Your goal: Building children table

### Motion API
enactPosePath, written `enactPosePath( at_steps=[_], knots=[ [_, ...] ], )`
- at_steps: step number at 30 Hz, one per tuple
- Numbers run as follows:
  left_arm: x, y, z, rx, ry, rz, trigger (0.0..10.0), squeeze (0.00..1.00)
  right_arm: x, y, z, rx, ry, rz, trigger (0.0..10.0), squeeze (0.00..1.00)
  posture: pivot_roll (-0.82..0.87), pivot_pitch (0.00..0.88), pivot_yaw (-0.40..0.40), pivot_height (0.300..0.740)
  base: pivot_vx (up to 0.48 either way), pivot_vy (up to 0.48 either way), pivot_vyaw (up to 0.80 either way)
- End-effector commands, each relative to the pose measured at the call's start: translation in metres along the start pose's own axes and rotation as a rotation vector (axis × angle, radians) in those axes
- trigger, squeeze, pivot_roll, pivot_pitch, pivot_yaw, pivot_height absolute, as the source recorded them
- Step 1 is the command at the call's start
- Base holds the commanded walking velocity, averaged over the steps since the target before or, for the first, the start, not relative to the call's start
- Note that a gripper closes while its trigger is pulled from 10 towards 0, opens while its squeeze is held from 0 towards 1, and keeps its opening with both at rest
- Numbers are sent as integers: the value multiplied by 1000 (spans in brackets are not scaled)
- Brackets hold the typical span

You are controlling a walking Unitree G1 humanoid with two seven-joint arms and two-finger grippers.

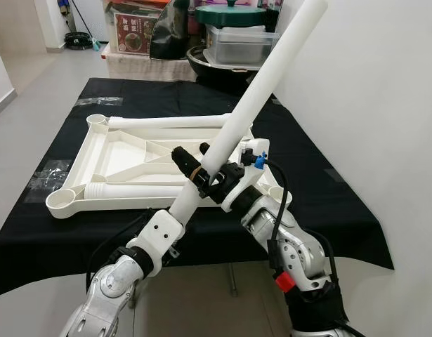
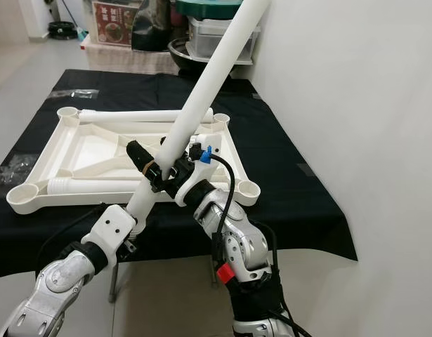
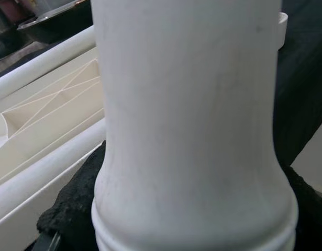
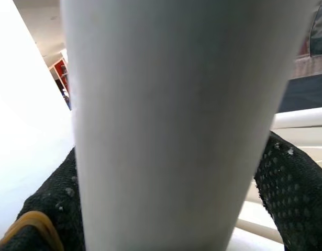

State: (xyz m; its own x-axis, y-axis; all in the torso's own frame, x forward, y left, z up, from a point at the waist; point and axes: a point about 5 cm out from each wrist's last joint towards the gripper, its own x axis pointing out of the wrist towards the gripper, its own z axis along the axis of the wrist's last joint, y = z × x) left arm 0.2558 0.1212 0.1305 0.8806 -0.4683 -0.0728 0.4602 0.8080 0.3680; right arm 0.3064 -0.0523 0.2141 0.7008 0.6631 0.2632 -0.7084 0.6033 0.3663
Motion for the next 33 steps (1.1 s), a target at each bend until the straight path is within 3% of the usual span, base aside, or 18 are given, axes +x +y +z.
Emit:
enactPosePath(
  at_steps=[1, 12, 28, 29, 33],
  knots=[
    [-3, -2, 2, 0, -14, -20, 10000, 0, -3, 0, 3, 4, -7, 7, 10000, 0, 57, 0, -91, 740, 0, 0, 0],
    [-4, -6, -1, 48, -15, -56, 10000, 0, -5, 6, -3, 27, 28, 42, 10000, 0, 56, 0, -85, 740, 0, 0, 0],
    [-2, -13, 1, 23, -24, -76, 10000, 0, -4, 13, -6, 25, 42, 66, 10000, 0, 55, 0, -82, 740, 0, 0, 0],
    [-2, -16, 1, 17, -27, -83, 10000, 0, -4, 13, -6, 27, 40, 66, 510, 0, 55, 0, -83, 740, 0, 0, 0],
    [-2, -19, 1, 30, -28, -98, 10000, 0, -4, 14, -6, 32, 39, 68, 0, 0, 55, 0, -81, 740, 0, 0, 0]
  ],
)
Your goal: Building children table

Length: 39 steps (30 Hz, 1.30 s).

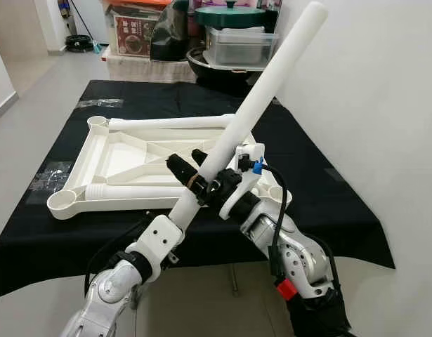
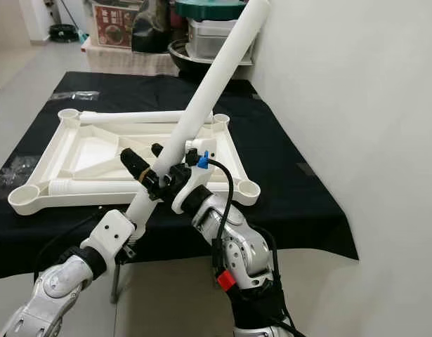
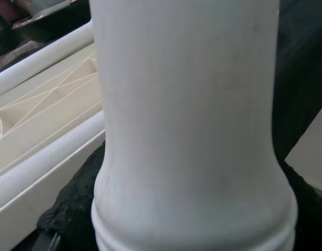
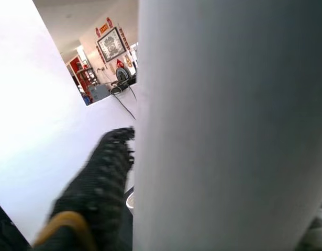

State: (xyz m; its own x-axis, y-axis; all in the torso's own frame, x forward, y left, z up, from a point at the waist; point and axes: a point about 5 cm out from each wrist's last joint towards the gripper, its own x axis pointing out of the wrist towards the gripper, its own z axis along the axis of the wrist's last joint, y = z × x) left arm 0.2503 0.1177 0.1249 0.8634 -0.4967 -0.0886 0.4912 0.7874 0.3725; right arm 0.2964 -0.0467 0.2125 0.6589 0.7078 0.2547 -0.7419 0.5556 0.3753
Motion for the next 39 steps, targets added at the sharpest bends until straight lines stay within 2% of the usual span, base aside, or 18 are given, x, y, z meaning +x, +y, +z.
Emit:
enactPosePath(
  at_steps=[1, 14, 18, 22, 23, 34, 35, 36, 37, 39],
  knots=[
    [1, -12, 4, 23, -30, -65, 10000, 0, 1, 4, -1, 7, 7, 15, 0, 0, 55, 0, -81, 740, 0, 0, 0],
    [0, -6, 0, 61, -13, -51, 10000, 0, -1, 3, -3, 6, 10, 9, 0, 0, 57, 0, -83, 740, 0, 0, 0],
    [1, -9, -2, -3, 14, -71, 10000, 0, 0, 2, -3, 7, 7, 3, 0, 0, 57, 0, -83, 740, 0, 0, 0],
    [1, -9, -4, -19, 30, -52, 10000, 0, 0, 2, -1, 4, 1, 3, 0, 0, 56, 0, -81, 740, 0, 0, 0],
    [1, -7, -6, -33, 34, -42, 10000, 1000, 1, 2, 0, 3, -3, 2, 0, 0, 57, 0, -82, 740, 0, 0, 0],
    [-3, 1, -9, -25, 52, 20, 10000, 1000, 0, -2, 5, -3, -23, -14, 0, 0, 62, 0, -82, 740, 0, 0, 0],
    [-4, 2, -10, -18, 61, 26, 10000, 435, 0, -4, 6, -7, -27, -19, 0, 0, 62, 0, -82, 740, 0, 0, 0],
    [-4, 2, -10, -18, 61, 26, 10000, 435, 0, -4, 6, -7, -27, -19, 0, 0, 62, 0, -82, 740, 0, 0, 0],
    [-5, 3, -12, -19, 73, 40, 10000, 0, -1, -6, 9, -24, -35, -28, 0, 0, 64, 0, -81, 740, 0, 0, 0],
    [-8, 6, -14, -19, 81, 81, 10000, 0, -2, -14, 15, -62, -49, -64, 0, 0, 65, 0, -81, 740, 0, 0, 0]
  ],
)
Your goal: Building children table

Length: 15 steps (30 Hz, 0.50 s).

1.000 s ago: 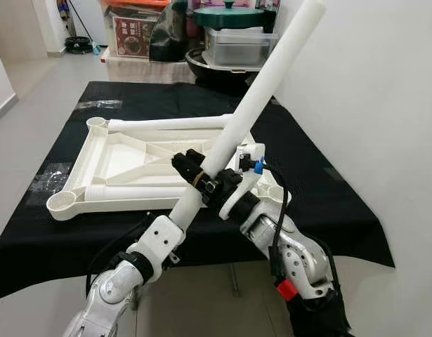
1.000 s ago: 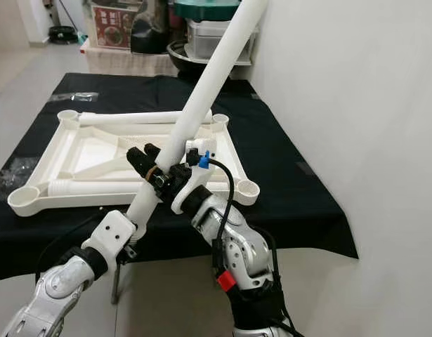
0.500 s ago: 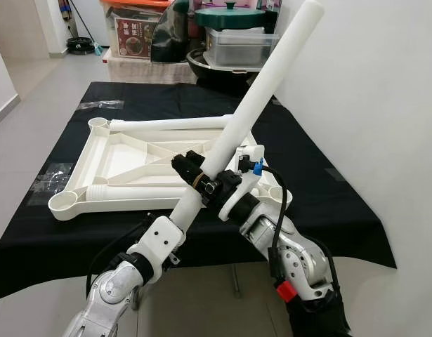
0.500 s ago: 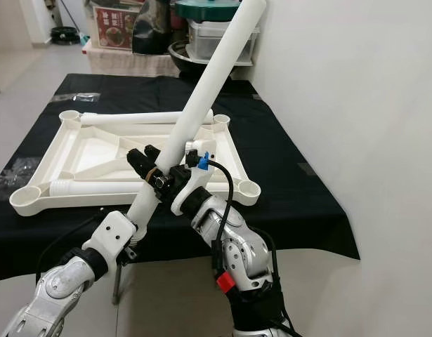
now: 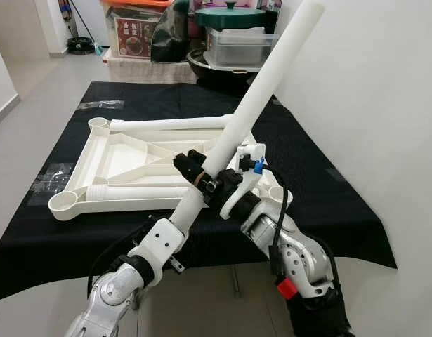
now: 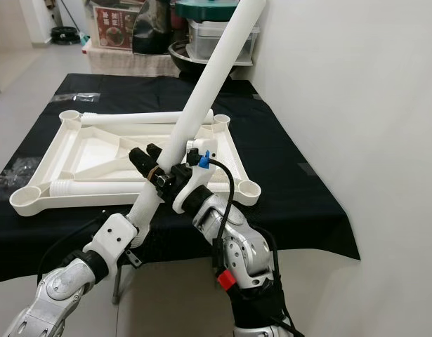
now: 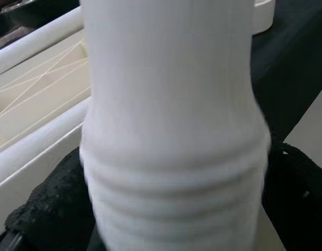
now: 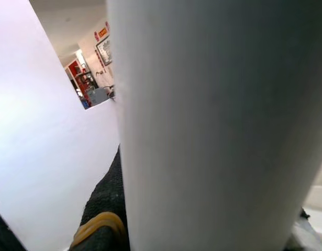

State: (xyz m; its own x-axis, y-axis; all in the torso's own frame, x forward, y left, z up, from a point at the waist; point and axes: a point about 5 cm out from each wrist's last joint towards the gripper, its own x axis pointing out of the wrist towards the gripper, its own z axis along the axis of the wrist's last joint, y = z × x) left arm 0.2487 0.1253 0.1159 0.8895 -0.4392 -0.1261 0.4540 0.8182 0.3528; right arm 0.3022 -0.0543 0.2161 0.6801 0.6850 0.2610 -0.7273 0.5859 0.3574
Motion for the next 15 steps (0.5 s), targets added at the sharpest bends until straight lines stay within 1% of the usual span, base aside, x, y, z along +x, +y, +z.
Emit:
enactPosePath(
  at_steps=[1, 2, 3, 4, 6, 7, 10, 12, 13, 14, 15],
  knots=[
    [-3, 4, -3, 7, 22, 37, 10000, 0, -1, -7, 8, -35, -31, -38, 0, 0, 65, 0, -81, 740, 0, 0, 0],
    [-5, 5, -4, -4, 31, 54, 10000, 0, -3, -15, 13, -65, -45, -73, 7686, 0, 67, 0, -81, 740, 0, 0, 0],
    [-5, 5, -4, -4, 31, 54, 10000, 0, -3, -15, 13, -65, -45, -73, 7686, 0, 67, 0, -81, 740, 0, 0, 0],
    [-6, 5, -6, -14, 40, 66, 10000, 0, -5, -20, 17, -84, -57, -102, 10000, 0, 68, 0, -81, 740, 0, 0, 0],
    [-8, 4, -8, -35, 48, 86, 10000, 0, -8, -30, 24, -111, -81, -152, 10000, 0, 71, 0, -82, 740, 0, 0, 0],
    [-8, 4, -8, -35, 48, 86, 10000, 0, -8, -30, 24, -111, -81, -152, 10000, 0, 71, 0, -82, 740, 0, 0, 0],
    [-9, -5, -3, -82, 20, 107, 10000, 0, -14, -44, 36, -179, -129, -255, 10000, 0, 73, 0, -83, 740, 0, 0, 0],
    [-9, -8, -1, -97, 12, 110, 10000, 0, -16, -47, 37, -195, -137, -276, 10000, 0, 73, 0, -83, 740, 0, 0, 0],
    [-8, -12, 3, -113, 1, 112, 10000, 0, -21, -52, 42, -281, -156, -351, 10000, 0, 74, 0, -80, 740, 0, 0, 0],
    [-7, -15, 5, -124, -8, 114, 10000, 0, -25, -56, 47, -345, -174, -410, 10000, 0, 74, 0, -78, 740, 0, 0, 0],
    [-7, -18, 8, -129, -21, 118, 10000, 0, -30, -61, 52, -450, -180, -484, 10000, 0, 74, 0, -79, 740, 0, 0, 0]
  ],
)
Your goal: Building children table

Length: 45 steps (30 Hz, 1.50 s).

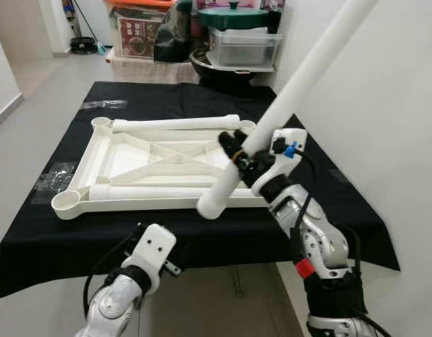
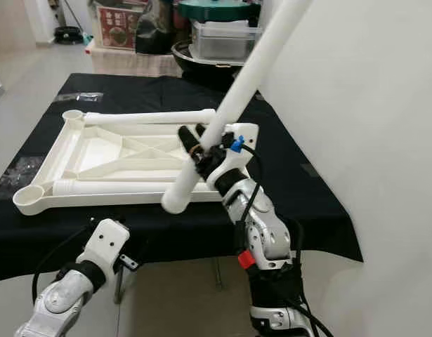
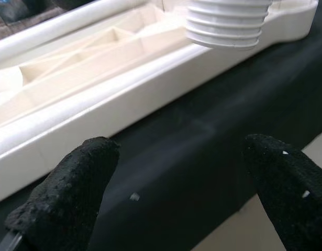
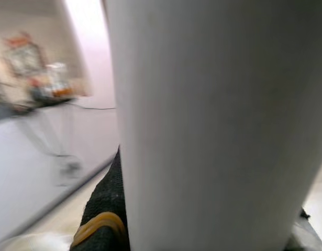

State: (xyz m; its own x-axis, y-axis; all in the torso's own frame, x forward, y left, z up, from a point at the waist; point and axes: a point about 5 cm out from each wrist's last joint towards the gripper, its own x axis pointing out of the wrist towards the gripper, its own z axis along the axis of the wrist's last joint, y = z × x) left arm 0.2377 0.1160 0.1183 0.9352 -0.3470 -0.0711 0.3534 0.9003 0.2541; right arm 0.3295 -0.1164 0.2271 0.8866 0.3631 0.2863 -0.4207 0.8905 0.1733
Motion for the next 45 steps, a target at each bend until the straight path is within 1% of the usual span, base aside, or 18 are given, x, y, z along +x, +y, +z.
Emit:
enactPosePath(
  at_steps=[1, 2, 4, 6, 8, 9, 10, 11, 12, 13, 16, 20, 24, 30, 31, 33, 38, 45],
  knots=[
    [-2, -6, 1, -13, 1, 3, 10000, 0, -3, -14, 10, -144, -56, -119, 10000, 0, 74, 0, -79, 740, 0, 0, 0],
    [-2, -11, 5, -28, -16, 7, 10000, 0, -6, -22, 13, -236, -73, -193, 10000, 0, 73, 0, -78, 740, 0, 0, 0],
    [-3, -12, 6, -36, -21, 9, 10000, 0, -7, -24, 14, -244, -78, -211, 10000, 0, 73, 0, -78, 740, 0, 0, 0],
    [-2, -13, 9, -40, -33, 39, 10000, 0, -9, -28, 13, -236, -79, -227, 10000, 0, 76, 0, -81, 740, 0, 0, 0],
    [-1, -13, 13, -48, -55, 47, 10000, 0, -11, -29, 12, -251, -83, -224, 10000, 0, 78, 0, -82, 740, 0, 0, 0],
    [-1, -13, 17, -39, -74, 50, 10000, 0, -16, -27, 9, -244, -81, -219, 10000, 0, 77, 0, -84, 740, 0, 0, 0],
    [-1, -13, 17, -39, -74, 50, 10000, 0, -16, -27, 9, -244, -81, -219, 10000, 0, 77, 0, -84, 740, 0, 0, 0],
    [-1, -13, 20, -33, -87, 52, 10000, 0, -20, -25, 7, -237, -79, -216, 10000, 0, 77, 0, -84, 740, 0, 0, 0],
    [-2, -12, 23, -37, -95, 67, 10000, 0, -25, -20, 6, -245, -85, -193, 10000, 0, 78, 0, -82, 740, 0, 0, 0],
    [-2, -12, 23, -37, -95, 67, 10000, 0, -25, -20, 6, -245, -85, -193, 10000, 0, 78, 0, -82, 740, 0, 0, 0],
    [-4, -9, 32, -59, -113, 107, 10000, 0, -32, -1, 8, -276, -132, -135, 10000, 0, 69, 0, -74, 740, 0, 0, 150],
    [-3, -9, 37, -64, -125, 118, 10000, 0, -31, 4, 9, -272, -145, -131, 10000, 0, 71, 0, -74, 740, 0, 0, 625],
    [0, -9, 45, -65, -154, 128, 10000, 0, -25, 0, 9, -268, -151, -146, 10000, 0, 73, 0, -81, 740, 0, 0, 800],
    [0, -5, 45, -60, -153, 154, 10000, 0, -24, -3, 9, -274, -143, -151, 10000, 0, 74, 0, -81, 740, 0, 0, 800],
    [1, -2, 45, -59, -149, 170, 10000, 0, -24, -5, 8, -257, -135, -163, 10000, 0, 74, 0, -84, 740, 0, 0, 0],
    [3, 2, 44, -52, -143, 192, 10000, 0, -21, -7, 7, -252, -124, -167, 10000, 0, 74, 0, -86, 740, 0, 0, 0],
    [4, 5, 43, -54, -137, 198, 10000, 0, -18, -8, 8, -243, -122, -161, 10000, 0, 77, 0, -82, 740, 0, -215, 0],
    [1, -3, 38, -48, -112, 160, 10000, 0, -16, -5, 8, -234, -122, -152, 10000, 0, 74, 0, -86, 740, 0, -287, 0]
  ],
)
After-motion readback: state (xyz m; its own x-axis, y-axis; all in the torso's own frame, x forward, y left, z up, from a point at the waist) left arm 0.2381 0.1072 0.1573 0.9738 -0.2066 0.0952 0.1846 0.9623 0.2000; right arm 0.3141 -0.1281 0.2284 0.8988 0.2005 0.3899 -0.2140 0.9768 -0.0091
